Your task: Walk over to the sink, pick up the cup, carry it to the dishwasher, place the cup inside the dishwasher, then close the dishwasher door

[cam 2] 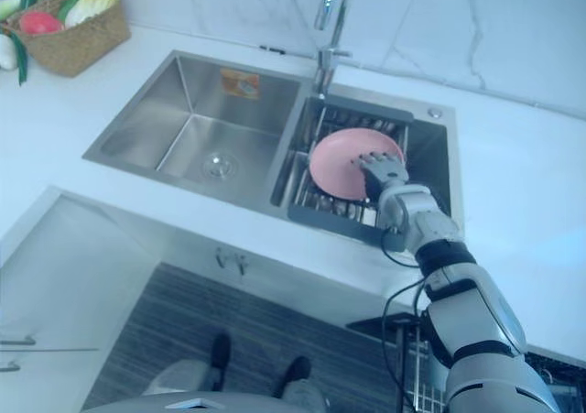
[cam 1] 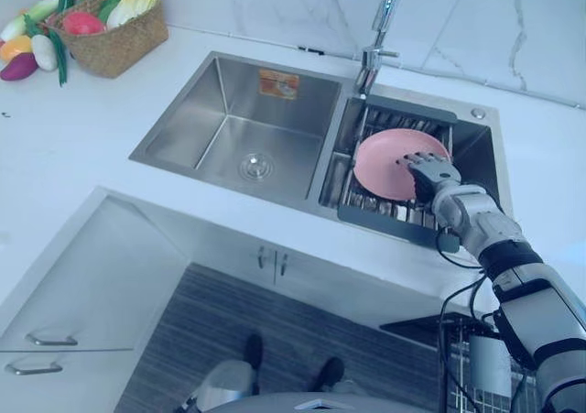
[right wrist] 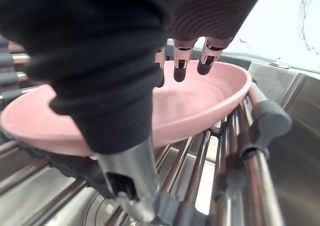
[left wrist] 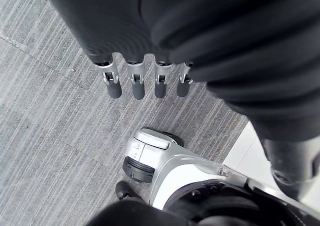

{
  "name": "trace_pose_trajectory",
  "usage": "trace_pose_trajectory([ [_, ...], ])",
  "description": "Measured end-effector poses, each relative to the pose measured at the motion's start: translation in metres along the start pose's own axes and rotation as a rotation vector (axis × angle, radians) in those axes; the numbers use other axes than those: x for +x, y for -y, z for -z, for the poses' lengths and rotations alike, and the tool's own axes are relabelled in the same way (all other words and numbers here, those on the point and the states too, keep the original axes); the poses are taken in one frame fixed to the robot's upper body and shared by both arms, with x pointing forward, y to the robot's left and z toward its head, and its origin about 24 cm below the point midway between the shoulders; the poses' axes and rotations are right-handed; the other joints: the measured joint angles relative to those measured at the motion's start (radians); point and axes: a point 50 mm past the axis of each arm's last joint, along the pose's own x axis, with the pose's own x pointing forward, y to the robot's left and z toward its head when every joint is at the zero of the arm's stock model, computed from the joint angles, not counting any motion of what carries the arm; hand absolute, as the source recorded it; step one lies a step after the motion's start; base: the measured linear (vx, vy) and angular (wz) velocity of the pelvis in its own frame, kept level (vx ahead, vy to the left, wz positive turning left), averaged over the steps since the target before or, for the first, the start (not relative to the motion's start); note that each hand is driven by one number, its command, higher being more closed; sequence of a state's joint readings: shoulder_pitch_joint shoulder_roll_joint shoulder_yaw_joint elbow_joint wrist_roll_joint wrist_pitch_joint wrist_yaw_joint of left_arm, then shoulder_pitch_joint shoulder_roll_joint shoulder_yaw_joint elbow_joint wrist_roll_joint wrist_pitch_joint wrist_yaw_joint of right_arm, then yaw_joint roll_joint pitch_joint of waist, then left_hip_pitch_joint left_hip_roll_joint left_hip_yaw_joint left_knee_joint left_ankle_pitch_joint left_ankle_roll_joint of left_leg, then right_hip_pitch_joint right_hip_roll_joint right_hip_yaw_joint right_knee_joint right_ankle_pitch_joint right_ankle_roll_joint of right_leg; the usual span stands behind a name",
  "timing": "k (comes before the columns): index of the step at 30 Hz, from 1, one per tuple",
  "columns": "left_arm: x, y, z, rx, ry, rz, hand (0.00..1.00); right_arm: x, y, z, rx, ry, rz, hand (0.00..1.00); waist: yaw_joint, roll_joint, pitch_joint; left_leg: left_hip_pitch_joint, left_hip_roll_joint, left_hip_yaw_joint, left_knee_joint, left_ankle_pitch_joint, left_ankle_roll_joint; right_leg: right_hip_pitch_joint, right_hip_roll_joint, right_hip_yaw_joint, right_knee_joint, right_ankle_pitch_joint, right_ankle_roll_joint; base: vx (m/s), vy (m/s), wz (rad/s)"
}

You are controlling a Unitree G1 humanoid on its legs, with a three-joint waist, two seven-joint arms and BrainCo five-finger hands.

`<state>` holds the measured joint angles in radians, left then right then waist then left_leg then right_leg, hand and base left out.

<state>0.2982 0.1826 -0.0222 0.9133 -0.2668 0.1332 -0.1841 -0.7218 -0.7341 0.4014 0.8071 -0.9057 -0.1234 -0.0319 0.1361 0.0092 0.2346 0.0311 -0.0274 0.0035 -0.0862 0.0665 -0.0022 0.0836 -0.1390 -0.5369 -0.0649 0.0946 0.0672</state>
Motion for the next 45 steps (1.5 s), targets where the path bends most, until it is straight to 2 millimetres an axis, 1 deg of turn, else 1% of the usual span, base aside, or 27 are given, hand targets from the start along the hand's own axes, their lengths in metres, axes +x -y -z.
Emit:
trace_pose_trajectory([
  [1,0.000,0.000,-0.001,-0.002,0.003,0.001,0.00,0.000,0.001,0.000,-0.005,-0.001,0.008,0.00,-0.001,0.001,0.003,-0.003,0.001,-0.001,0.000,0.008,0.007,-0.012,-0.001,0.000,0.007,0.000,0.000,0.00,0.000,0.00],
  [6,0.001,0.001,-0.003,0.000,0.010,0.005,0.00,0.001,0.004,0.003,-0.012,-0.027,0.051,0.00,-0.002,0.006,0.018,-0.014,0.001,-0.011,0.000,0.016,0.006,-0.016,-0.003,-0.014,0.016,0.000,-0.001,-0.01,-0.002,0.09],
  [7,0.001,0.002,-0.005,0.006,0.015,0.009,0.00,0.002,0.008,0.004,-0.026,-0.033,0.070,0.00,-0.002,0.010,0.029,-0.016,0.001,-0.014,0.000,0.017,0.004,-0.016,-0.003,-0.016,0.018,0.000,-0.001,-0.05,0.007,0.09],
  [8,0.002,0.003,-0.007,0.012,0.023,0.012,0.00,0.004,0.013,0.007,-0.033,-0.044,0.091,1.00,-0.002,0.015,0.041,-0.021,0.001,-0.016,0.000,0.015,0.000,-0.017,-0.004,-0.019,0.019,-0.001,-0.002,-0.07,0.007,0.08],
  [12,0.002,0.004,-0.010,0.017,0.036,0.016,0.00,0.006,0.021,0.008,-0.046,-0.060,0.116,1.00,0.000,0.016,0.043,-0.050,0.002,-0.020,0.000,0.025,-0.002,-0.048,-0.004,-0.019,0.027,-0.003,-0.013,-0.01,0.002,0.03],
  [18,0.003,0.006,-0.014,0.020,0.047,0.021,0.00,0.008,0.036,0.007,-0.049,-0.058,0.210,1.00,0.002,0.019,0.057,-0.051,0.002,-0.024,0.000,0.026,-0.003,-0.051,-0.009,-0.020,0.043,-0.013,-0.010,0.00,0.000,0.00],
  [21,0.003,0.005,-0.016,0.022,0.054,0.020,0.00,0.008,0.038,0.007,-0.050,-0.052,0.240,1.00,-0.001,0.016,0.071,-0.052,0.002,-0.024,0.000,0.026,-0.003,-0.054,-0.011,-0.020,0.048,-0.017,-0.008,0.00,0.000,0.00],
  [29,0.004,0.006,-0.018,0.026,0.059,0.021,0.00,0.007,0.038,0.007,-0.069,-0.044,0.254,1.00,0.000,0.016,0.072,-0.052,0.003,-0.024,0.000,0.026,-0.003,-0.055,-0.011,-0.020,0.050,-0.018,-0.008,0.00,0.000,0.00],
  [37,0.004,0.005,-0.018,0.028,0.058,0.021,0.00,0.006,0.039,0.007,-0.051,-0.025,0.273,1.00,-0.002,0.016,0.072,-0.051,0.005,-0.017,0.000,0.026,-0.003,-0.054,-0.010,-0.020,0.052,-0.014,-0.013,0.00,0.000,0.00],
  [42,0.004,0.005,-0.018,0.027,0.058,0.020,0.00,0.005,0.043,0.003,-0.024,0.008,0.311,1.00,-0.003,0.015,0.072,-0.047,0.009,-0.009,0.000,0.026,-0.004,-0.053,-0.006,-0.016,0.052,-0.011,-0.010,0.00,-0.002,-0.01],
  [45,0.004,0.005,-0.018,0.028,0.058,0.019,0.00,0.003,0.051,-0.007,-0.024,0.061,0.353,1.00,-0.006,0.015,0.071,-0.045,0.010,-0.008,0.000,0.026,-0.004,-0.051,-0.005,-0.016,0.052,-0.011,-0.010,0.00,0.000,0.00],
])
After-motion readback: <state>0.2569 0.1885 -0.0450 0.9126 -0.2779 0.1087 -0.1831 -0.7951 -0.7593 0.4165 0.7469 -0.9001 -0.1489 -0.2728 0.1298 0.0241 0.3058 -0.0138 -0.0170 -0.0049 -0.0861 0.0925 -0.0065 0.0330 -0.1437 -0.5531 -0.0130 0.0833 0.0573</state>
